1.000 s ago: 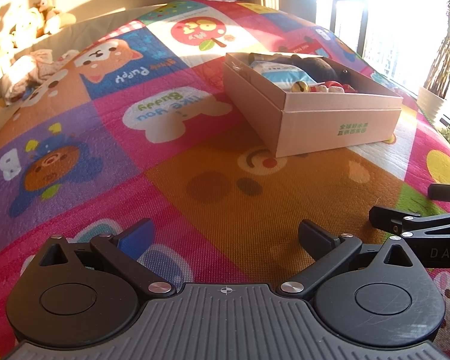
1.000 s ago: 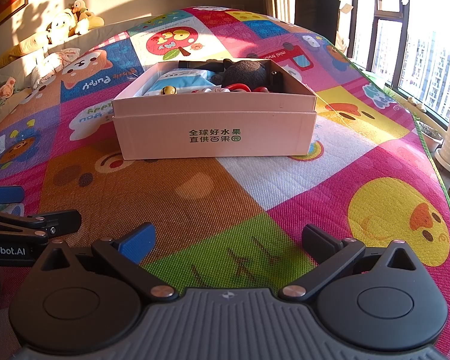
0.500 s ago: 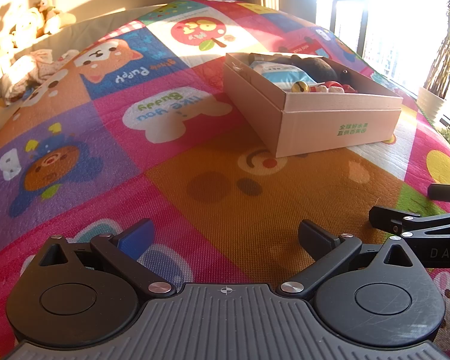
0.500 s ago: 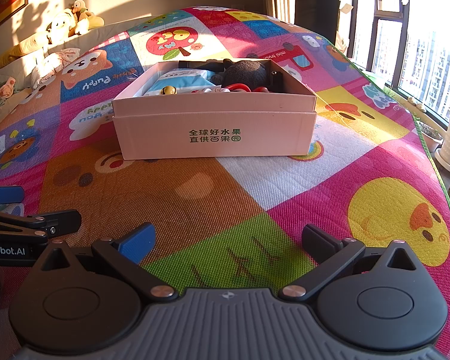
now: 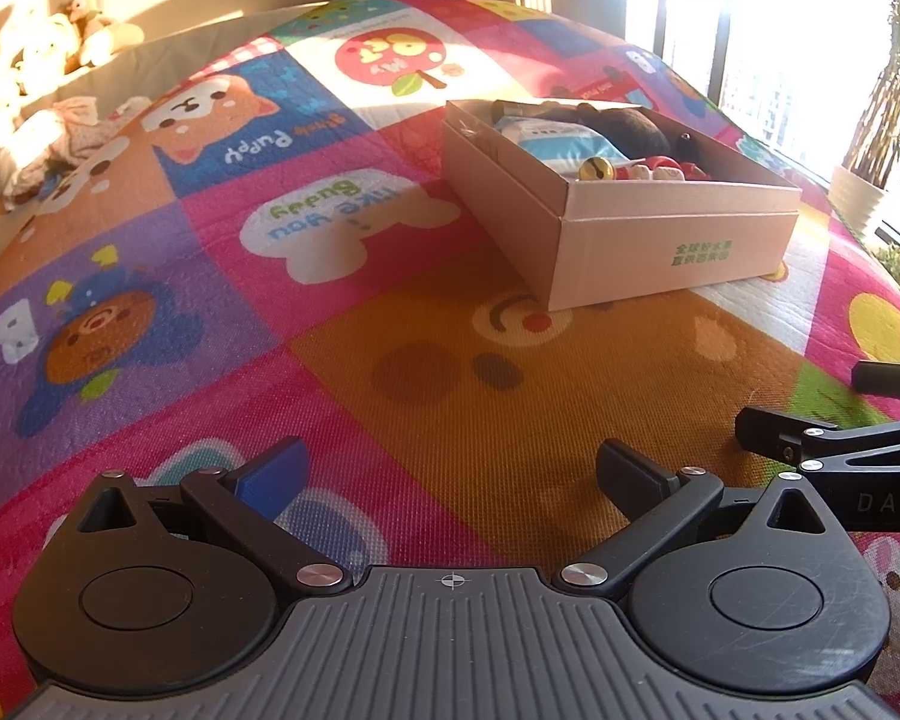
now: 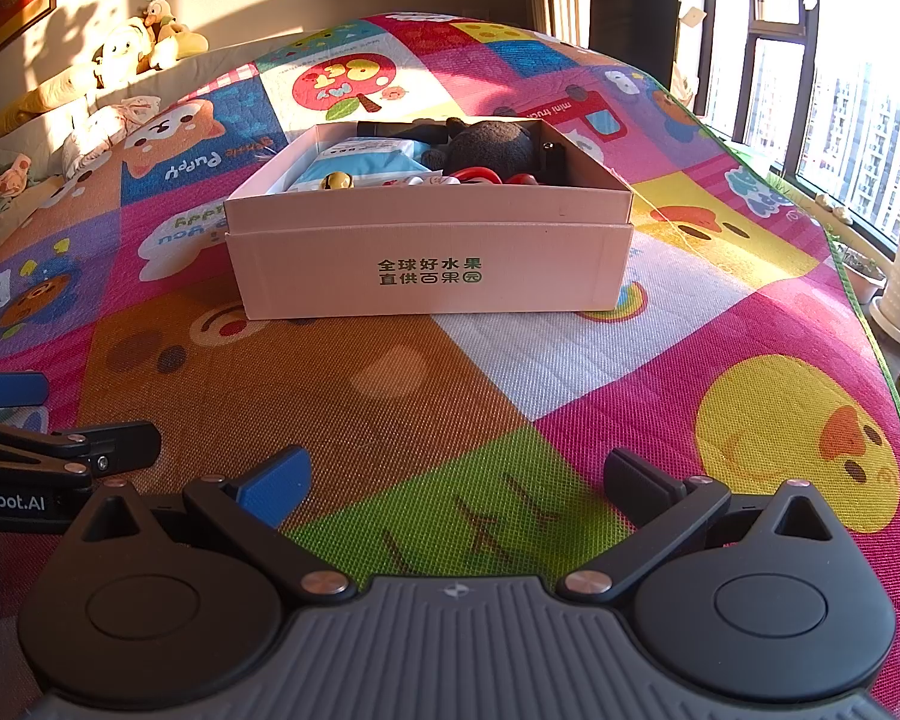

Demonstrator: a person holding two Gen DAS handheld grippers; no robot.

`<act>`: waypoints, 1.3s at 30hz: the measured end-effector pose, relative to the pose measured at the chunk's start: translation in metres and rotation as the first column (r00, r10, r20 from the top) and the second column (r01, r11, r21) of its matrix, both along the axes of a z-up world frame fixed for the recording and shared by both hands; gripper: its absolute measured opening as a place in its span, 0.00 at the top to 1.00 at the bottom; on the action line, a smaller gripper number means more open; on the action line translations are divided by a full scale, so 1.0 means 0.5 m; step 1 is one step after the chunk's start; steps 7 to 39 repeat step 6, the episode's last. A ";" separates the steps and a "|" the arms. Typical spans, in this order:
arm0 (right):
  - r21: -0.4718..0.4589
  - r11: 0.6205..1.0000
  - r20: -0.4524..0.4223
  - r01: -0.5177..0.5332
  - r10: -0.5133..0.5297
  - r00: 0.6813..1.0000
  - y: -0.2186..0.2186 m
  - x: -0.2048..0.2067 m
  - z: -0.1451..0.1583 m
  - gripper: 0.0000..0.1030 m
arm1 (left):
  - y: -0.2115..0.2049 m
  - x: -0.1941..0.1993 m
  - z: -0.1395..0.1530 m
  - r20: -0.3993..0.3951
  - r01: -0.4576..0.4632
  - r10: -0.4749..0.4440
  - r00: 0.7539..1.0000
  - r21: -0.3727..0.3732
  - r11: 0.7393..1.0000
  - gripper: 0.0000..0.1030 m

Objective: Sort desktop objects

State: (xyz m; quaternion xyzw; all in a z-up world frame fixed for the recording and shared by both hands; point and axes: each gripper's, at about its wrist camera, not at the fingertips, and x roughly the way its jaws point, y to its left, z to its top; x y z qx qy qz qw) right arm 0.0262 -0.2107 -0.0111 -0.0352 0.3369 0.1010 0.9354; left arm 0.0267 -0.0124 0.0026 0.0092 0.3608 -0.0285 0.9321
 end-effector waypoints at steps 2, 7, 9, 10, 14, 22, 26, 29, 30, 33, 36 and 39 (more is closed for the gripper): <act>0.001 1.000 0.000 0.000 0.000 1.000 -0.001 0.000 0.000 0.00 | 0.001 0.001 0.000 -0.003 0.002 -0.002 1.000 0.000 1.000 0.00; 0.000 1.000 0.000 0.000 0.000 1.000 0.000 0.000 0.000 0.00 | 0.000 0.002 0.000 -0.004 0.005 -0.005 1.000 0.003 1.000 0.00; 0.000 1.000 0.000 0.000 0.000 1.000 0.000 0.000 0.000 0.00 | 0.000 0.002 0.000 -0.004 0.005 -0.005 1.000 0.003 1.000 0.00; 0.000 1.000 0.000 0.000 0.000 1.000 0.000 0.000 0.000 0.00 | 0.000 0.002 0.000 -0.004 0.005 -0.005 1.000 0.003 1.000 0.00; 0.000 1.000 0.000 0.000 0.000 1.000 0.000 0.000 0.000 0.00 | 0.000 0.002 0.000 -0.004 0.005 -0.005 1.000 0.003 1.000 0.00; 0.000 1.000 0.000 0.000 0.000 1.000 0.000 0.000 0.000 0.00 | 0.000 0.002 0.000 -0.004 0.005 -0.005 1.000 0.003 1.000 0.00; 0.000 1.000 0.000 0.000 0.000 1.000 0.000 0.000 0.000 0.00 | 0.000 0.002 0.000 -0.004 0.005 -0.005 1.000 0.003 1.000 0.00; 0.000 1.000 0.000 0.000 0.000 1.000 0.000 0.000 0.000 0.00 | 0.000 0.002 0.000 -0.004 0.005 -0.005 1.000 0.003 1.000 0.00; 0.000 1.000 0.000 0.000 0.000 1.000 0.000 0.000 0.000 0.00 | 0.000 0.002 0.000 -0.004 0.005 -0.005 1.000 0.003 1.000 0.00; 0.000 1.000 0.000 0.000 0.000 1.000 0.000 0.000 0.000 0.00 | 0.000 0.002 0.000 -0.004 0.005 -0.005 1.000 0.003 1.000 0.00; 0.000 1.000 0.000 0.000 0.000 1.000 0.000 0.000 0.000 0.00 | 0.000 0.002 0.000 -0.004 0.005 -0.005 1.000 0.003 1.000 0.00; 0.000 1.000 0.000 0.000 0.000 1.000 0.000 0.000 0.000 0.00 | 0.000 0.002 0.000 -0.004 0.005 -0.005 1.000 0.003 1.000 0.00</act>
